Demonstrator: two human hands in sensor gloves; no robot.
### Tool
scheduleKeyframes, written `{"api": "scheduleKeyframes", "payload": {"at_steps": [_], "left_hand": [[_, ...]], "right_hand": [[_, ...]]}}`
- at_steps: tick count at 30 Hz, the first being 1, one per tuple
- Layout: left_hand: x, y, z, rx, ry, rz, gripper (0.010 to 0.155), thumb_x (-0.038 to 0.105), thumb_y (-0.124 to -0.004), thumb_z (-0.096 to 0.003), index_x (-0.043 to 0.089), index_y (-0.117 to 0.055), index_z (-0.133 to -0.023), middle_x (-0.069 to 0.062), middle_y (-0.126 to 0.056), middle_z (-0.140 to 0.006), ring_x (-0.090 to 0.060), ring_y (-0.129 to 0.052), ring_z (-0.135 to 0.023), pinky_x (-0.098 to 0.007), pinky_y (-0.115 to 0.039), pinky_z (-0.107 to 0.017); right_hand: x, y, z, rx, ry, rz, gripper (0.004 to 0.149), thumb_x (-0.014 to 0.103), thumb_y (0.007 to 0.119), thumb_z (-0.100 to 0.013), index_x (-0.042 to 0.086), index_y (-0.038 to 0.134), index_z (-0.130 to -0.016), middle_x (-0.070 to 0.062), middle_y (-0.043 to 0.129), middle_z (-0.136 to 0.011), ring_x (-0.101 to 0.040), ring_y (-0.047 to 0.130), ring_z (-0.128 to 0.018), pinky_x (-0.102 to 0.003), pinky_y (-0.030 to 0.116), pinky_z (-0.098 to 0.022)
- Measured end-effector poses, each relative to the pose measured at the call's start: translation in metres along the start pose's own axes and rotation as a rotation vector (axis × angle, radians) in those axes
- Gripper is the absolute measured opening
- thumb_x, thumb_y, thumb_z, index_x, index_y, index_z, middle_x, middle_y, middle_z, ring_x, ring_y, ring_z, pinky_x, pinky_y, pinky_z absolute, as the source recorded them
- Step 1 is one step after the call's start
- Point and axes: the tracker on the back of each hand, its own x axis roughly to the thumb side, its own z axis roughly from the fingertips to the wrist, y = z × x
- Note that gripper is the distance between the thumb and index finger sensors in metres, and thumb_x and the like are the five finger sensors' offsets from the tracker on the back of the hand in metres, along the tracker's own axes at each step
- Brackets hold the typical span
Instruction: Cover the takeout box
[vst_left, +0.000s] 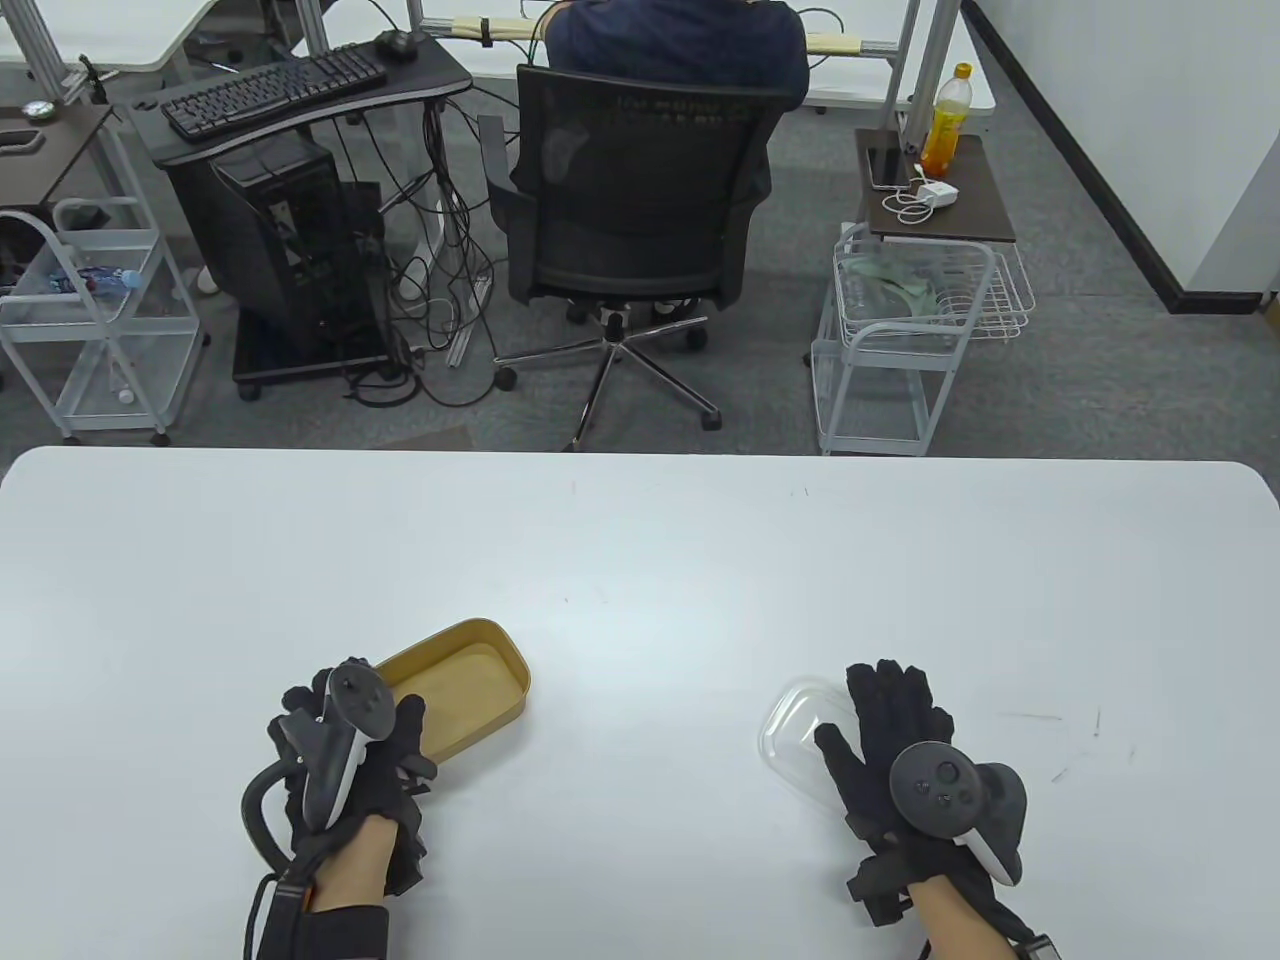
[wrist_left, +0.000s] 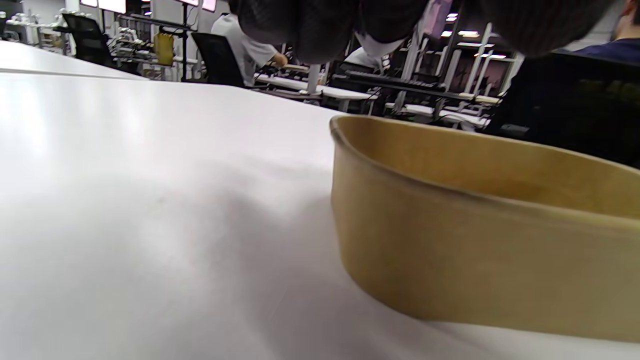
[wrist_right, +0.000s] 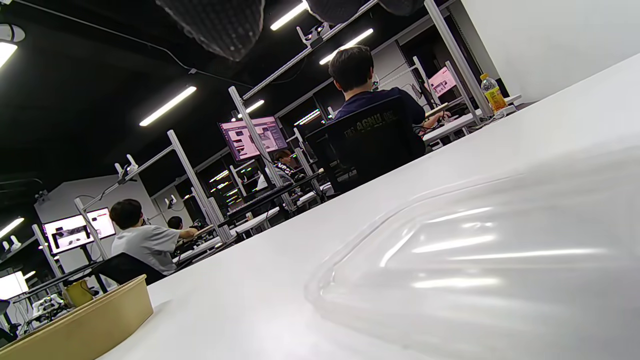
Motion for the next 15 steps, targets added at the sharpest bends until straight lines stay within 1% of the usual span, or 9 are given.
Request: {"api": "scheduleKeyframes", "payload": {"at_steps": [4,7,10,12,15], "left_hand": [[-0.001,-0.005,-0.009,0.009,0.060,-0.041,0.076,0.075,-0.071,-0.0359,0.044,-0.056,-0.104,0.009,-0.073,-0.114,-0.020,-0.067,-0.108,-0.037,-0.050,-0.081],[-0.002,-0.010,-0.014,-0.013,0.101,-0.052,0.078,0.074,-0.071,-0.0356,0.041,-0.057,-0.105,0.008,-0.082,-0.106,-0.020,-0.079,-0.098,-0.037,-0.058,-0.077],[-0.001,-0.014,-0.017,-0.024,0.117,-0.058,0.078,0.074,-0.072,-0.0352,0.036,-0.061,-0.103,0.006,-0.094,-0.093,-0.018,-0.093,-0.082,-0.036,-0.067,-0.070],[0.001,-0.016,-0.018,-0.014,0.118,-0.075,0.079,0.073,-0.073,-0.0350,0.032,-0.063,-0.102,0.008,-0.101,-0.082,-0.016,-0.099,-0.072,-0.036,-0.072,-0.066],[0.002,-0.020,-0.019,-0.033,0.126,-0.065,0.077,0.070,-0.075,-0.0355,0.029,-0.067,-0.099,0.011,-0.106,-0.068,-0.013,-0.104,-0.059,-0.035,-0.077,-0.060]], "right_hand": [[0.000,-0.002,0.000,-0.012,-0.001,-0.003,0.068,0.042,0.068,-0.062,0.000,0.048,-0.113,-0.038,0.041,-0.114,-0.060,0.034,-0.101,-0.079,0.037,-0.061],[0.000,-0.002,0.000,-0.014,0.002,-0.008,0.068,0.042,0.068,-0.062,0.000,0.049,-0.113,-0.038,0.041,-0.114,-0.060,0.034,-0.101,-0.079,0.037,-0.061],[0.000,-0.002,0.000,-0.011,0.005,-0.008,0.069,0.042,0.068,-0.062,0.000,0.048,-0.113,-0.038,0.040,-0.114,-0.060,0.034,-0.101,-0.079,0.037,-0.061],[0.000,-0.003,0.000,-0.012,0.008,-0.011,0.069,0.042,0.068,-0.062,0.000,0.048,-0.113,-0.038,0.040,-0.114,-0.060,0.034,-0.101,-0.079,0.037,-0.061],[-0.001,-0.003,0.000,-0.015,0.009,-0.013,0.068,0.042,0.068,-0.062,0.000,0.048,-0.113,-0.038,0.040,-0.114,-0.060,0.034,-0.101,-0.079,0.038,-0.061]]}}
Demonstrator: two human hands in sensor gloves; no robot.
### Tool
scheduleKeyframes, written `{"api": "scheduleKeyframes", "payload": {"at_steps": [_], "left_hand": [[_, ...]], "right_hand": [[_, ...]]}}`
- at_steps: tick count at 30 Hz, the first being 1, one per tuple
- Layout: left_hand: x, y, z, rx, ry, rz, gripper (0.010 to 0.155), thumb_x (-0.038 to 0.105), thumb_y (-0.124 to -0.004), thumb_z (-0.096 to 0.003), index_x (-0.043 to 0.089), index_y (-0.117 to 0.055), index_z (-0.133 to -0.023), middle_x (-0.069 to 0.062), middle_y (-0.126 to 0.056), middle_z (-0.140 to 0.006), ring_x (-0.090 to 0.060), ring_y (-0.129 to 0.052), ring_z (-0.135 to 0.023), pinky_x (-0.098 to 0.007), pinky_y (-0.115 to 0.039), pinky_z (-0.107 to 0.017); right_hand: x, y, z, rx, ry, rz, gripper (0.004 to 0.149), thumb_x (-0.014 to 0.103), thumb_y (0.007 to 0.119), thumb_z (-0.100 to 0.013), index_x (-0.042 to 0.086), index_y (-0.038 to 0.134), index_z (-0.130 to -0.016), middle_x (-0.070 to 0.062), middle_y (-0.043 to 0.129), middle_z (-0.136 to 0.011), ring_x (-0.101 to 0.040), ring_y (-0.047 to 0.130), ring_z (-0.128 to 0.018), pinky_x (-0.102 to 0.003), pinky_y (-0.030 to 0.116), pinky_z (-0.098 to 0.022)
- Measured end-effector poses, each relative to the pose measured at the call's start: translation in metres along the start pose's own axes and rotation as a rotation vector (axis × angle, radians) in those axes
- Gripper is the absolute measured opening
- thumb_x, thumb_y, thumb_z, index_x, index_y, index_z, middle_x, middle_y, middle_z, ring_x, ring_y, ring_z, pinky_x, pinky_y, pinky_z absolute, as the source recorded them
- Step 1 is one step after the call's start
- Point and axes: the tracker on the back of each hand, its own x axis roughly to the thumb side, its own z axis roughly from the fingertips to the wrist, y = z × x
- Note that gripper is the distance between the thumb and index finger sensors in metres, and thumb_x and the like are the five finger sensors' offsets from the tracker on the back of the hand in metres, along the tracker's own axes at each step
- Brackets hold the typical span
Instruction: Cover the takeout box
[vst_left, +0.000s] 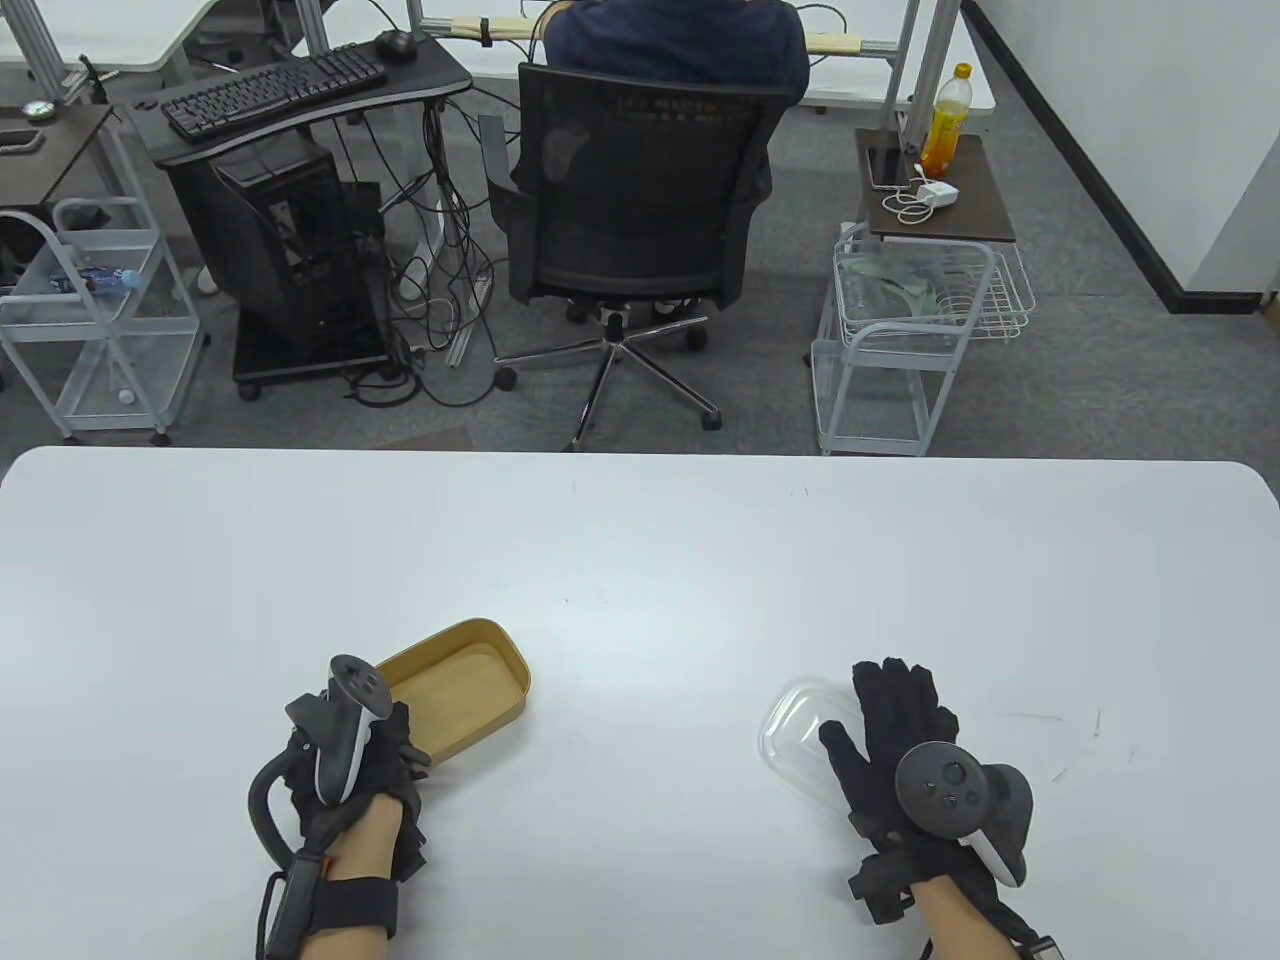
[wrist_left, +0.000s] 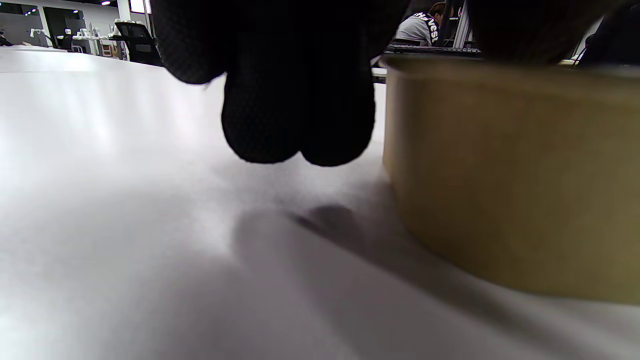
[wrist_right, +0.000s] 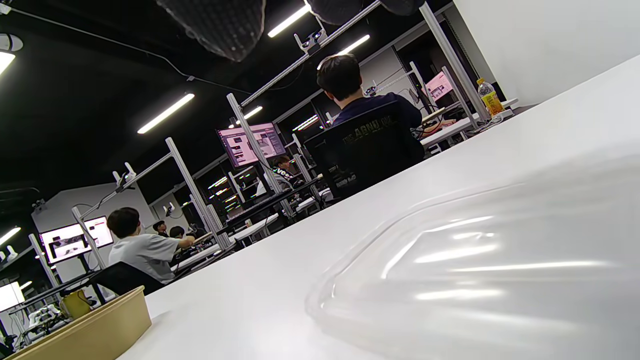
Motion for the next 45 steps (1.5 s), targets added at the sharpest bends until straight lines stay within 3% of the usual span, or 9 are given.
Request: {"api": "scheduleKeyframes", "payload": {"at_steps": [6,14,23,32,39,45], "left_hand": [[-0.001,-0.005,-0.004,-0.044,0.026,0.062,0.070,0.062,-0.078,-0.0380,0.022,-0.072,-0.095,0.017,-0.109,-0.047,-0.009,-0.107,-0.040,-0.033,-0.083,-0.051],[0.002,-0.003,-0.001,-0.017,0.011,0.077,0.056,0.058,-0.082,-0.0381,0.024,-0.082,-0.083,0.016,-0.108,-0.038,-0.006,-0.107,-0.032,-0.031,-0.084,-0.048],[0.031,0.011,0.033,0.036,-0.170,0.092,0.051,0.058,-0.083,-0.0374,0.027,-0.085,-0.078,0.015,-0.108,-0.035,-0.007,-0.106,-0.031,-0.031,-0.083,-0.049],[0.075,0.008,0.080,0.061,-0.372,0.051,0.049,0.057,-0.085,-0.0368,0.028,-0.087,-0.076,0.014,-0.108,-0.035,-0.008,-0.105,-0.032,-0.031,-0.082,-0.050],[0.095,-0.004,0.101,0.039,-0.440,0.037,0.049,0.058,-0.084,-0.0368,0.029,-0.088,-0.076,0.014,-0.108,-0.035,-0.008,-0.105,-0.033,-0.031,-0.082,-0.051],[0.101,-0.015,0.106,0.021,-0.450,0.012,0.049,0.058,-0.084,-0.0370,0.029,-0.087,-0.076,0.015,-0.108,-0.036,-0.008,-0.105,-0.034,-0.030,-0.082,-0.052]], "right_hand": [[0.000,0.000,0.000,0.001,0.004,0.000,0.069,0.042,0.068,-0.062,0.000,0.048,-0.113,-0.038,0.040,-0.114,-0.060,0.034,-0.101,-0.080,0.038,-0.061],[-0.001,-0.001,0.000,0.001,0.014,-0.003,0.069,0.041,0.068,-0.062,-0.001,0.048,-0.113,-0.038,0.040,-0.114,-0.060,0.034,-0.101,-0.080,0.038,-0.061],[-0.001,-0.001,0.001,0.003,0.017,0.005,0.069,0.041,0.068,-0.063,-0.001,0.048,-0.113,-0.039,0.040,-0.114,-0.060,0.033,-0.101,-0.080,0.037,-0.060],[-0.003,-0.002,0.001,0.003,0.031,0.003,0.069,0.041,0.068,-0.063,-0.001,0.048,-0.113,-0.039,0.039,-0.114,-0.061,0.033,-0.101,-0.080,0.037,-0.060],[-0.004,-0.002,0.000,0.007,0.041,0.002,0.069,0.041,0.068,-0.063,-0.001,0.048,-0.113,-0.039,0.039,-0.114,-0.061,0.033,-0.101,-0.080,0.037,-0.060],[-0.005,-0.003,0.000,0.007,0.046,0.003,0.069,0.041,0.068,-0.063,-0.001,0.048,-0.113,-0.039,0.039,-0.114,-0.061,0.032,-0.101,-0.080,0.037,-0.060]]}}
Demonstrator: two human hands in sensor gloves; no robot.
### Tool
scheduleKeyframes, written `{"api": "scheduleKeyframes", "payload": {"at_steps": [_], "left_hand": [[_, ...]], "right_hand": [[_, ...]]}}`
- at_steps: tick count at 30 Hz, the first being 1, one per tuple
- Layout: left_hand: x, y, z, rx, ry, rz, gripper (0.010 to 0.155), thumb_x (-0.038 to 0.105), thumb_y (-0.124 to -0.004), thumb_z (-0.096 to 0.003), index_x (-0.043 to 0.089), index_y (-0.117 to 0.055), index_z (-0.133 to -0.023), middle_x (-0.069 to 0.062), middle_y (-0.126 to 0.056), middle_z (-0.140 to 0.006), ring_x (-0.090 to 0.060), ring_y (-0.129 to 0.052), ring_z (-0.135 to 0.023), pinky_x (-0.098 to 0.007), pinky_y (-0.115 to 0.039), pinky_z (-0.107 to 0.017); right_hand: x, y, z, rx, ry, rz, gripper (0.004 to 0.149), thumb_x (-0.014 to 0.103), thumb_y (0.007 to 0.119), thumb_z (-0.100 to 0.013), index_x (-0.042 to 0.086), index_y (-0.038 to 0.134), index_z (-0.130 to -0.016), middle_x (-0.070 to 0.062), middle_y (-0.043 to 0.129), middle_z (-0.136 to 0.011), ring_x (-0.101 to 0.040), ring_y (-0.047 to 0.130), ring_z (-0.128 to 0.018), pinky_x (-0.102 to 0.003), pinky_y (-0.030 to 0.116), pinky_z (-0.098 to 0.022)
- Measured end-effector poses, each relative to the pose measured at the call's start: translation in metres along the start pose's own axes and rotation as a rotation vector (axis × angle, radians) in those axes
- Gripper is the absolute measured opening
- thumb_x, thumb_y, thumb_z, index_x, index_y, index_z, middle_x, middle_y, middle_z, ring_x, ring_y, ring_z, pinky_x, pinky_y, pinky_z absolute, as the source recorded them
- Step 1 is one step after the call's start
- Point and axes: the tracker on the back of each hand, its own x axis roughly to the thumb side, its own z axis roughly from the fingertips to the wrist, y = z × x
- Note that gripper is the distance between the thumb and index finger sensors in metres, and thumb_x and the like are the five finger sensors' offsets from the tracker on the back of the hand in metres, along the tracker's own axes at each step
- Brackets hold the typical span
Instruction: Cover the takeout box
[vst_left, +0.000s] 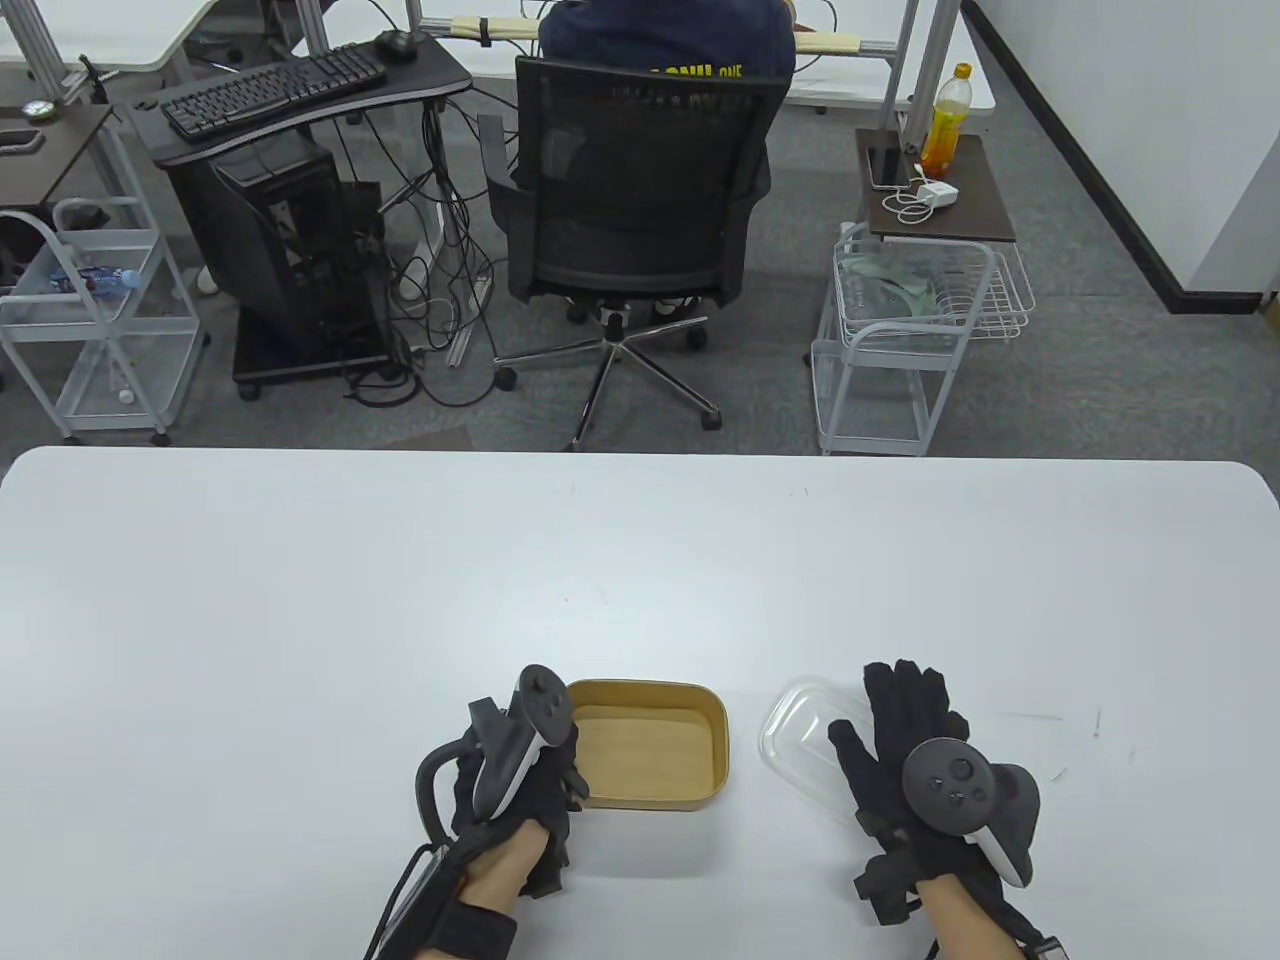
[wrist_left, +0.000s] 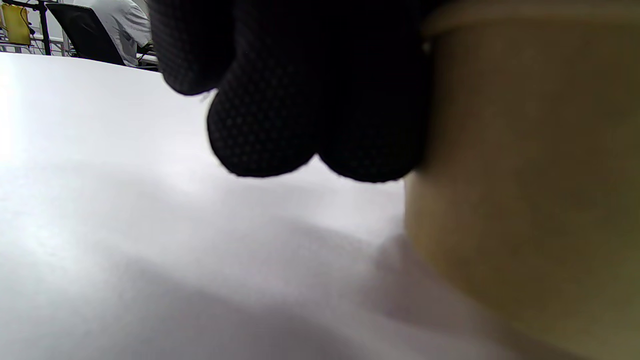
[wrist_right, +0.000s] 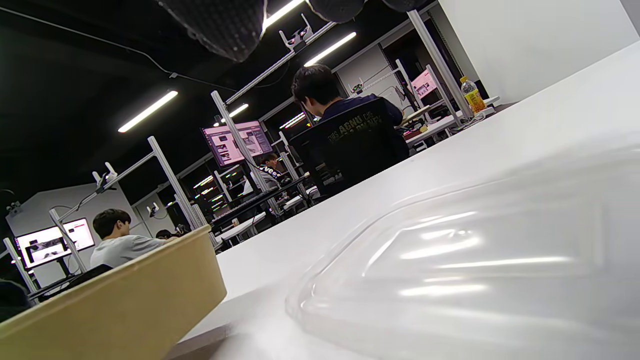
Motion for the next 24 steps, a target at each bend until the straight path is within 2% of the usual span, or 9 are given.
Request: {"api": "scheduleKeyframes", "payload": {"at_steps": [12,14,18,24], "left_hand": [[-0.002,-0.012,0.001,-0.024,-0.010,-0.015,0.053,0.061,-0.080,-0.0367,0.029,-0.086,-0.079,0.017,-0.109,-0.041,-0.008,-0.107,-0.039,-0.031,-0.082,-0.054],[-0.004,-0.011,0.001,-0.030,-0.013,-0.005,0.059,0.065,-0.078,-0.0362,0.028,-0.083,-0.083,0.015,-0.110,-0.048,-0.010,-0.107,-0.044,-0.032,-0.080,-0.056],[-0.013,-0.001,0.006,0.019,-0.038,0.026,0.069,0.068,-0.075,-0.0363,0.029,-0.073,-0.094,0.010,-0.106,-0.072,-0.015,-0.103,-0.064,-0.036,-0.074,-0.064],[-0.034,0.017,0.012,0.077,-0.081,0.078,0.072,0.069,-0.072,-0.0373,0.035,-0.066,-0.100,0.006,-0.088,-0.101,-0.020,-0.087,-0.091,-0.040,-0.057,-0.077]], "right_hand": [[0.000,0.002,0.000,0.017,0.008,0.015,0.069,0.041,0.068,-0.063,-0.001,0.047,-0.113,-0.039,0.038,-0.114,-0.061,0.032,-0.101,-0.080,0.037,-0.060],[0.001,0.002,0.000,0.019,0.006,0.021,0.069,0.041,0.068,-0.063,-0.001,0.047,-0.113,-0.039,0.039,-0.114,-0.061,0.032,-0.101,-0.080,0.037,-0.060],[0.001,0.002,-0.001,0.020,0.002,0.030,0.070,0.042,0.068,-0.063,-0.002,0.047,-0.113,-0.039,0.039,-0.114,-0.061,0.032,-0.101,-0.080,0.037,-0.060],[0.001,0.003,0.000,0.032,0.014,0.043,0.070,0.042,0.068,-0.063,-0.002,0.047,-0.113,-0.040,0.039,-0.114,-0.061,0.032,-0.101,-0.081,0.036,-0.060]]}}
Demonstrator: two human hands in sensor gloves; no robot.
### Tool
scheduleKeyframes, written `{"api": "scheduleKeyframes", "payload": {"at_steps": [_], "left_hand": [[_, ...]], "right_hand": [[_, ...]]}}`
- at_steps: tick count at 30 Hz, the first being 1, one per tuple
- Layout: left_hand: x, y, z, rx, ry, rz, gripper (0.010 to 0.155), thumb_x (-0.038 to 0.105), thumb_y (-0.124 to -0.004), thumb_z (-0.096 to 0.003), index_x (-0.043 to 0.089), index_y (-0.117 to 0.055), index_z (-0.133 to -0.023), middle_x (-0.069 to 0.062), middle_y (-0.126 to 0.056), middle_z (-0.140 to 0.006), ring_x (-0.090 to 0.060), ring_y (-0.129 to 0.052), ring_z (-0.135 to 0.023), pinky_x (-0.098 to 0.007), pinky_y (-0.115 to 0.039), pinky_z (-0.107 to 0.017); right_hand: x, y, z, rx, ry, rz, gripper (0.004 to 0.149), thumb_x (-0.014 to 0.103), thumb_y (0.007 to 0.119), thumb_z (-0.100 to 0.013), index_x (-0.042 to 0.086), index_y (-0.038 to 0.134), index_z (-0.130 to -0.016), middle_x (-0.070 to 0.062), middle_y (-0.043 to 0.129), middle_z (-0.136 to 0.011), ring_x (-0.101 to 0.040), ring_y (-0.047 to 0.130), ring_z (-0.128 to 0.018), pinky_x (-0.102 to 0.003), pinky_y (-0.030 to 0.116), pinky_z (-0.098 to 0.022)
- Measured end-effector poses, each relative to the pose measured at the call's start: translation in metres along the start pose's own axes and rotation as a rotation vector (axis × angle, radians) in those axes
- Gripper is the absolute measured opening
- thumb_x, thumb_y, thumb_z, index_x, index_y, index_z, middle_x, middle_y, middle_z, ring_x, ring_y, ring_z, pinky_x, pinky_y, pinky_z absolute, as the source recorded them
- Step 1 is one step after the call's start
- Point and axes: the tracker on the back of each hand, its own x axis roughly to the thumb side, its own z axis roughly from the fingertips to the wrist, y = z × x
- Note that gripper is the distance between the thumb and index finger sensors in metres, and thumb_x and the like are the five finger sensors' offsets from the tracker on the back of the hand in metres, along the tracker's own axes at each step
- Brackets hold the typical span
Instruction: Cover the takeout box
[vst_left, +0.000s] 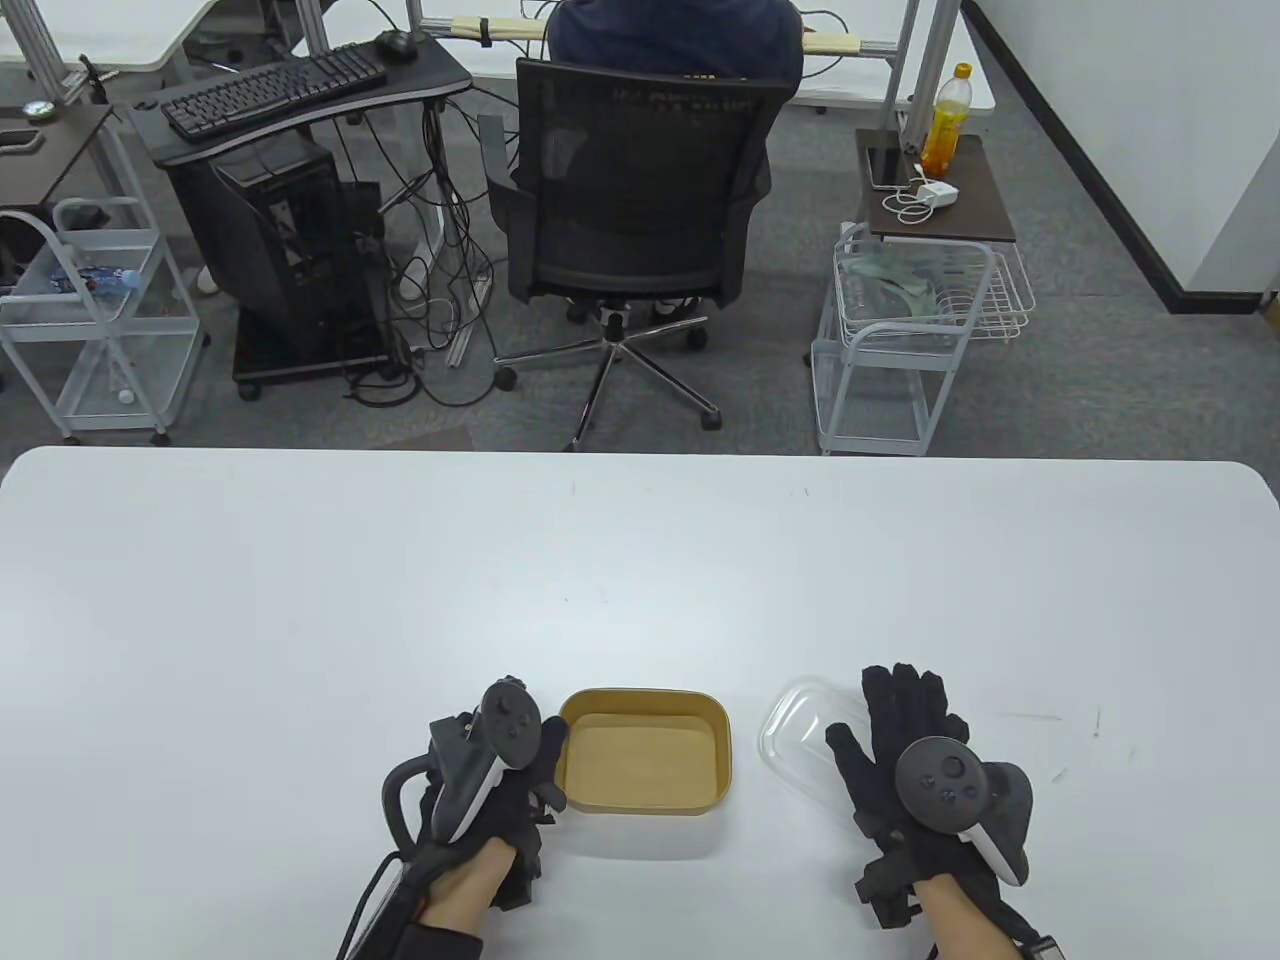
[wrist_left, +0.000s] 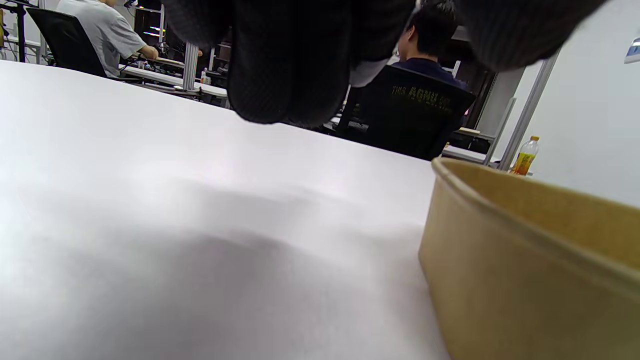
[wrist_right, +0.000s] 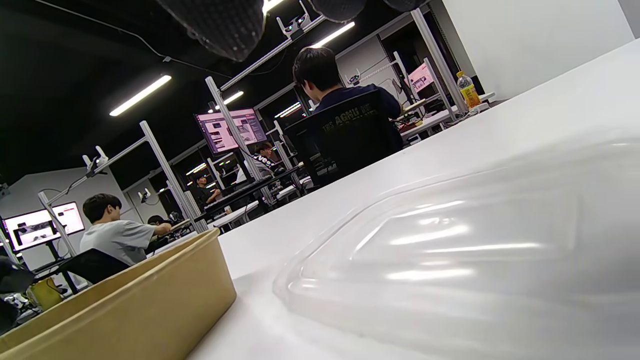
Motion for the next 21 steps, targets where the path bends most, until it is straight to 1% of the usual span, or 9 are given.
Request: {"api": "scheduleKeyframes", "payload": {"at_steps": [4,9,12,14,17,21], "left_hand": [[-0.014,0.007,0.004,0.032,-0.038,-0.008,0.071,0.071,-0.069,-0.0376,0.040,-0.062,-0.101,0.009,-0.077,-0.111,-0.018,-0.076,-0.103,-0.039,-0.044,-0.082],[-0.030,0.013,0.010,0.085,-0.101,-0.040,0.071,0.072,-0.066,-0.0368,0.046,-0.058,-0.102,0.016,-0.065,-0.118,-0.012,-0.060,-0.113,-0.031,-0.031,-0.084],[-0.038,0.013,0.012,0.095,-0.120,-0.039,0.072,0.074,-0.065,-0.0358,0.049,-0.056,-0.102,0.018,-0.059,-0.120,-0.010,-0.051,-0.116,-0.030,-0.027,-0.084],[-0.043,0.012,0.013,0.097,-0.139,-0.043,0.073,0.076,-0.064,-0.0348,0.051,-0.055,-0.103,0.019,-0.055,-0.122,-0.011,-0.046,-0.118,-0.032,-0.025,-0.084],[-0.050,0.010,0.014,0.093,-0.142,-0.062,0.074,0.078,-0.063,-0.0344,0.053,-0.054,-0.103,0.019,-0.052,-0.123,-0.011,-0.042,-0.119,-0.033,-0.023,-0.084],[-0.058,0.010,0.014,0.098,-0.124,-0.049,0.074,0.078,-0.063,-0.0346,0.053,-0.054,-0.104,0.019,-0.051,-0.123,-0.012,-0.041,-0.119,-0.033,-0.023,-0.084]], "right_hand": [[0.001,0.001,0.000,0.007,0.003,0.014,0.070,0.042,0.068,-0.063,-0.002,0.047,-0.113,-0.040,0.039,-0.114,-0.061,0.032,-0.101,-0.081,0.036,-0.060],[0.002,0.002,0.000,0.020,0.003,0.031,0.070,0.042,0.068,-0.063,-0.002,0.047,-0.113,-0.040,0.039,-0.114,-0.061,0.032,-0.100,-0.081,0.036,-0.060],[0.002,0.003,0.000,0.025,0.003,0.039,0.070,0.042,0.068,-0.063,-0.002,0.047,-0.113,-0.040,0.039,-0.114,-0.062,0.031,-0.100,-0.081,0.036,-0.060],[0.003,0.004,0.000,0.032,0.002,0.050,0.070,0.042,0.068,-0.063,-0.002,0.047,-0.113,-0.040,0.039,-0.114,-0.062,0.031,-0.100,-0.081,0.036,-0.060],[0.003,0.005,0.001,0.040,0.006,0.067,0.070,0.042,0.068,-0.063,-0.002,0.047,-0.113,-0.040,0.039,-0.114,-0.061,0.031,-0.100,-0.081,0.036,-0.060],[0.001,0.007,0.000,0.054,0.032,0.092,0.070,0.042,0.068,-0.063,-0.002,0.048,-0.113,-0.040,0.039,-0.114,-0.062,0.031,-0.100,-0.081,0.036,-0.060]]}}
